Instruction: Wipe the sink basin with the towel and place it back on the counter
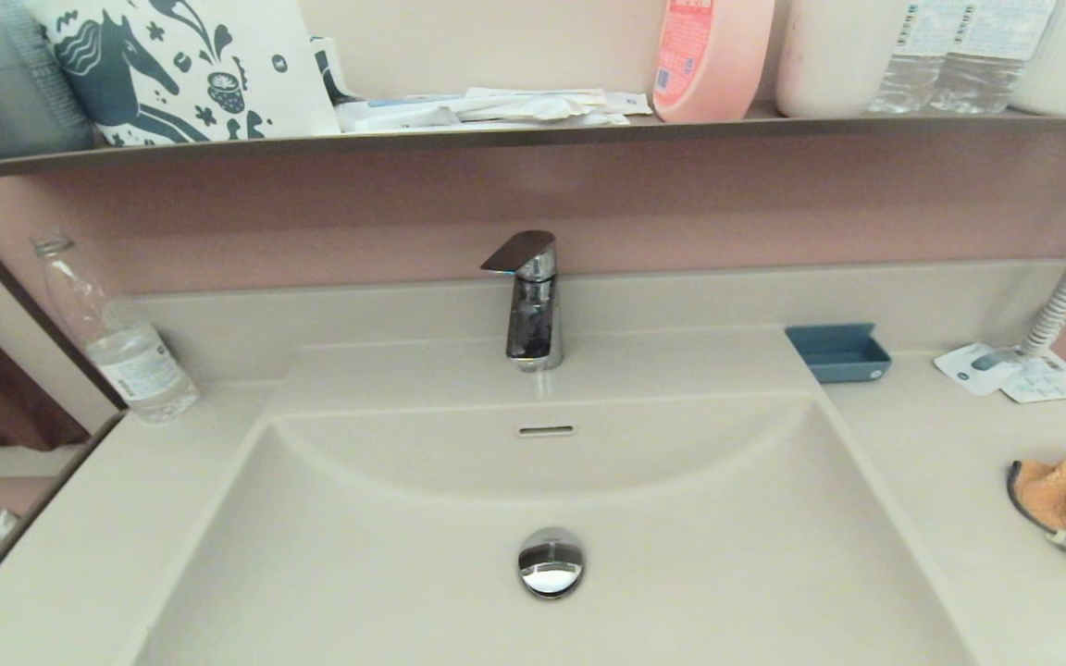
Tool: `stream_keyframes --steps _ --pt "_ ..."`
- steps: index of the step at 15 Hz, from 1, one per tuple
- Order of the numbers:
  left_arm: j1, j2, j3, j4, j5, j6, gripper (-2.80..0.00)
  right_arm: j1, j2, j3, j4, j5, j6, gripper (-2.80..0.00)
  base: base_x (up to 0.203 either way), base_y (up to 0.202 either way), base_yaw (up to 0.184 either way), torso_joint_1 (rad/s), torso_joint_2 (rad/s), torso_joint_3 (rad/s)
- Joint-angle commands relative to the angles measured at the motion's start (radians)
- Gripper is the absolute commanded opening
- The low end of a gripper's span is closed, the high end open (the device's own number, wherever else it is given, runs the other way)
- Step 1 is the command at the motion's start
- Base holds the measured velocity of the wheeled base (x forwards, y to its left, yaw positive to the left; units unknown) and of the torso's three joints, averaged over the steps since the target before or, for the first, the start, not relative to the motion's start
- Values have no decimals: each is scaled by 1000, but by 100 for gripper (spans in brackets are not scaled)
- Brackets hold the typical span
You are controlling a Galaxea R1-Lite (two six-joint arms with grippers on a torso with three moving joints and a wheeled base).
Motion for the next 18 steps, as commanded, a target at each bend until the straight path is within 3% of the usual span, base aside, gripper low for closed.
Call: stream_keyframes --steps 1,4,9,18 --pt "0 1 0 0 0 0 -280 0 -18 135 -170 -19 -4 -280 0 0 0 0 0 0" --pt "0 1 0 0 0 0 -280 0 -21 284 -405 -64 -33 -280 0 0 0 0 0 0" --pt "1 1 0 0 0 0 -280 1 -21 334 -471 -48 -38 -280 0 0 0 0 0 0" --pt "1 1 0 0 0 0 -280 2 -21 334 -472 -50 -34 -280 0 0 0 0 0 0"
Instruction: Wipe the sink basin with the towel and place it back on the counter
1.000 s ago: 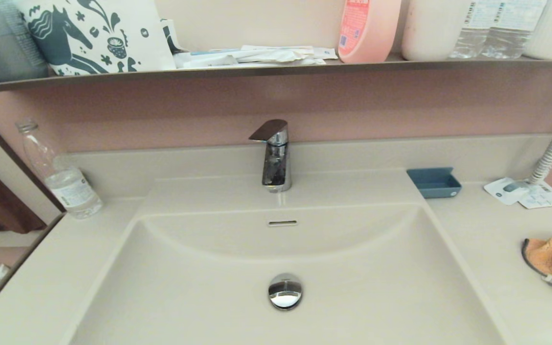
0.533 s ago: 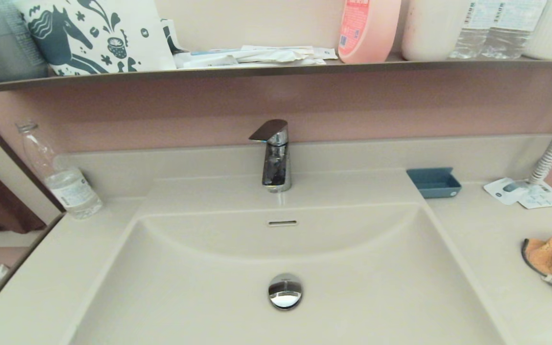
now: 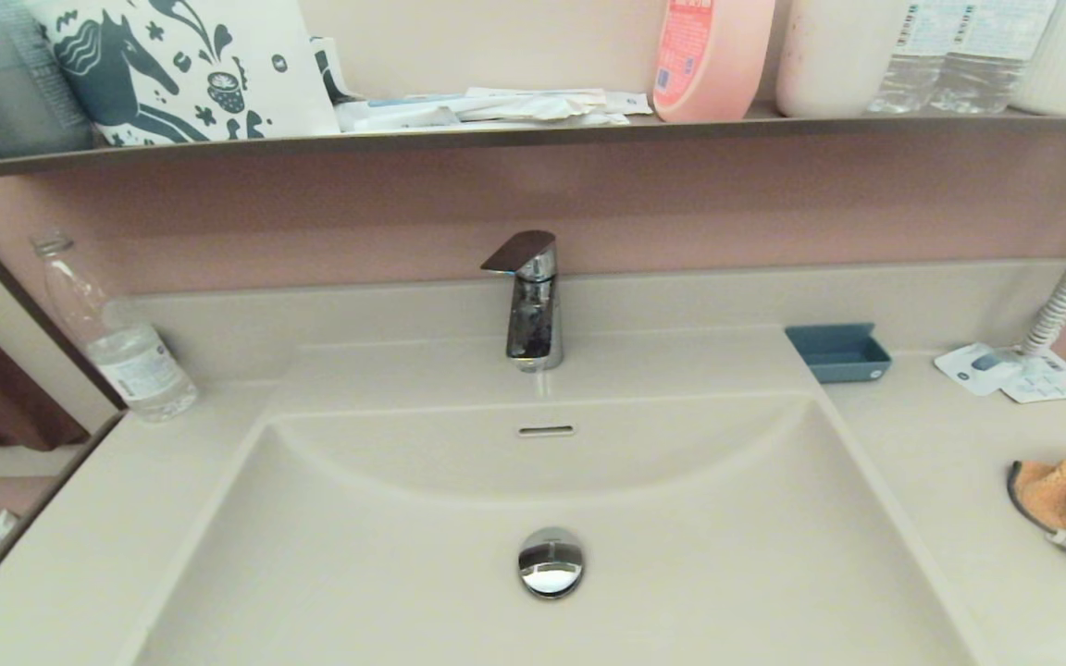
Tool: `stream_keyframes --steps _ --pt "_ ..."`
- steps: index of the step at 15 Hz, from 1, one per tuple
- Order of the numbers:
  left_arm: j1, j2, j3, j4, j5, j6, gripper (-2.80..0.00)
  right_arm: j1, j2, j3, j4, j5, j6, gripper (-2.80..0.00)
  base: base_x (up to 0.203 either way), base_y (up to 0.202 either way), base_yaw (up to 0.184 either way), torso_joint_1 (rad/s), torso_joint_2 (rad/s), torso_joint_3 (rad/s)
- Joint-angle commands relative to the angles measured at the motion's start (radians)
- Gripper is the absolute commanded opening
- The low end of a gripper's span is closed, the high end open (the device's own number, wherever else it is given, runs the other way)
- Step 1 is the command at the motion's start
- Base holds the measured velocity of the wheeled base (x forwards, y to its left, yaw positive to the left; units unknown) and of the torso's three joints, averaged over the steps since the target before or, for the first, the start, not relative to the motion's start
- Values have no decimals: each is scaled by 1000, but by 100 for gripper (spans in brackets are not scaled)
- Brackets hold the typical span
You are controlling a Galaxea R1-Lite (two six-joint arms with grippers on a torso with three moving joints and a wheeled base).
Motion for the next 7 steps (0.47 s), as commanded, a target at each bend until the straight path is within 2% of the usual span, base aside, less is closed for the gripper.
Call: stream_keyframes --steps 1,7 --pt "1 1 0 0 0 0 -280 0 0 0 1 1 -2 -280 0 0 0 0 0 0" --pt "1 1 0 0 0 0 -280 0 1 0 -1 -2 33 -280 0 0 0 0 0 0"
